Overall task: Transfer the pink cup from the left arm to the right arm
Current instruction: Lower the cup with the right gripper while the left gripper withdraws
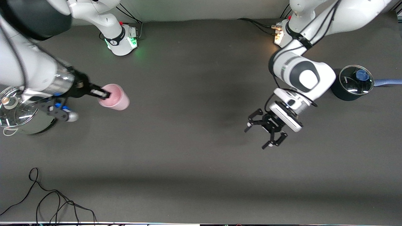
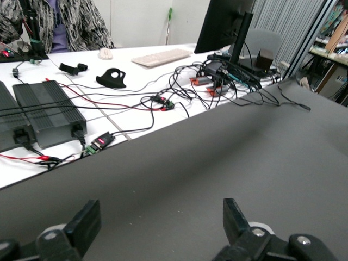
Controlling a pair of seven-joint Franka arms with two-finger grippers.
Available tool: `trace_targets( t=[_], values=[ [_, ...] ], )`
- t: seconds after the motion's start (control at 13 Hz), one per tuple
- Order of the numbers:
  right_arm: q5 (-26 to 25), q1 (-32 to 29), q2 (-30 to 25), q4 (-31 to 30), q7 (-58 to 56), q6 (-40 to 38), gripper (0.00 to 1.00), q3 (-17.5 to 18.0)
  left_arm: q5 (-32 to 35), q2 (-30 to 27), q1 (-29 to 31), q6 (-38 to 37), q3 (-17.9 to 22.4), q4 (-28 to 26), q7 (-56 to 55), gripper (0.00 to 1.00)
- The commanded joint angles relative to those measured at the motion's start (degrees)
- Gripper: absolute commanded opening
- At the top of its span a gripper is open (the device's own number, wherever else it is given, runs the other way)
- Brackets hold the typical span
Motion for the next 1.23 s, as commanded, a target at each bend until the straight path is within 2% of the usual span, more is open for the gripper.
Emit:
trace_targets(
  t=[0.0,0.23,0.38,0.54,0.69,0.77,1.0,1.15],
  values=[
    [-3.25,0.82,-3.08,-6.77,-13.12,1.55,0.00,-5.28,5.01,2.28,4.86,-6.98,-0.35,-1.25,-0.18,1.00],
    [-3.70,0.91,-4.83,-17.03,-21.66,11.18,0.00,-10.30,9.15,3.08,8.64,-12.09,0.00,-2.66,-0.18,1.00],
    [-3.87,1.00,-6.33,-24.77,-24.93,18.92,0.00,-11.80,13.35,2.82,9.79,-17.27,2.80,-3.80,-2.71,1.00],
    [-5.62,1.00,-6.51,-30.66,-26.35,26.12,0.00,-12.07,26.58,2.03,10.67,-23.07,5.53,-4.42,-14.69,1.00],
    [-5.63,0.91,-6.51,-38.56,-27.22,37.00,0.00,-12.25,41.96,0.36,11.63,-30.62,8.25,-3.55,-30.51,1.00],
    [-5.63,0.82,-6.33,-42.26,-28.10,42.72,0.00,-12.25,48.12,-0.43,13.29,-34.22,8.27,-2.67,-36.68,1.00],
    [-5.20,0.21,-3.79,-49.22,-31.69,55.04,0.00,-12.33,58.79,-4.63,18.22,-45.29,8.44,-1.26,-47.69,1.00],
    [-4.84,-1.55,-1.86,-52.91,-33.99,61.81,0.00,-12.25,68.79,-6.85,20.86,-54.51,8.44,2.32,-57.61,1.00]
  ],
)
